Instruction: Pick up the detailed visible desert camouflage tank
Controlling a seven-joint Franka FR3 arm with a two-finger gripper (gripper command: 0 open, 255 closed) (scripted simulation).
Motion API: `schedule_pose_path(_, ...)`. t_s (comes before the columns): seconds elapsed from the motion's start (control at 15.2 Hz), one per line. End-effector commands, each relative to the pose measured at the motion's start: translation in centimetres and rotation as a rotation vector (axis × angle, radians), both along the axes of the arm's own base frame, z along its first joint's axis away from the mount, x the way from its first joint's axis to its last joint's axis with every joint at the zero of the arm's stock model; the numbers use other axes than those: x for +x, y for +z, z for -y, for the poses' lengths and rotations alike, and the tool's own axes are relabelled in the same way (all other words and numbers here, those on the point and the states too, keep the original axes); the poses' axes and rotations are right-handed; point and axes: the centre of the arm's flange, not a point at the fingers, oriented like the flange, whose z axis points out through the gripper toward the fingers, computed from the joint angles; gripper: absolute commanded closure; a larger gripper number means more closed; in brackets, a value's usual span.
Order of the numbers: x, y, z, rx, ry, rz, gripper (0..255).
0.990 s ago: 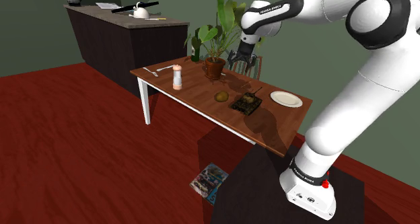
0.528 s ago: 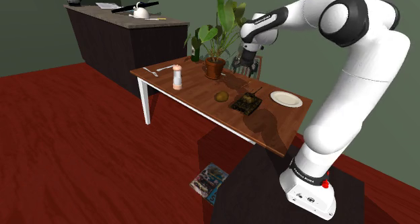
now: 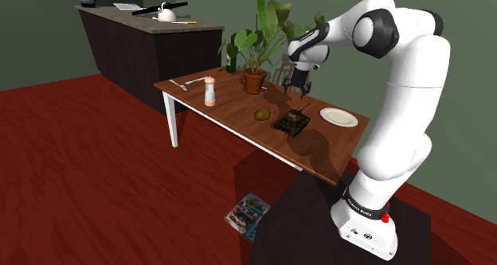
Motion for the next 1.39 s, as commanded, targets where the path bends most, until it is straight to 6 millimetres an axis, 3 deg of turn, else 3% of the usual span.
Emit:
schedule_pose_path(0.0, -0.8, -1.5, 2.0, 0.005, -0.065, -0.01, 0)
schedule_pose_path(0.4, -3.4, -6.1, 7.9, 0.02, -0.255, -0.039, 0)
schedule_pose_path(0.92, -3.5, -10.1, 7.9, 0.02, -0.257, -0.039, 0)
schedule_pose_path(1.06, -3.5, -10.1, 7.9, 0.02, -0.257, -0.039, 0)
schedule_pose_path(1.12, -3.5, -10.1, 7.8, 0.02, -0.257, -0.039, 255)
schedule_pose_path(1.32, -3.5, -10.2, 7.9, 0.02, -0.257, -0.039, 255)
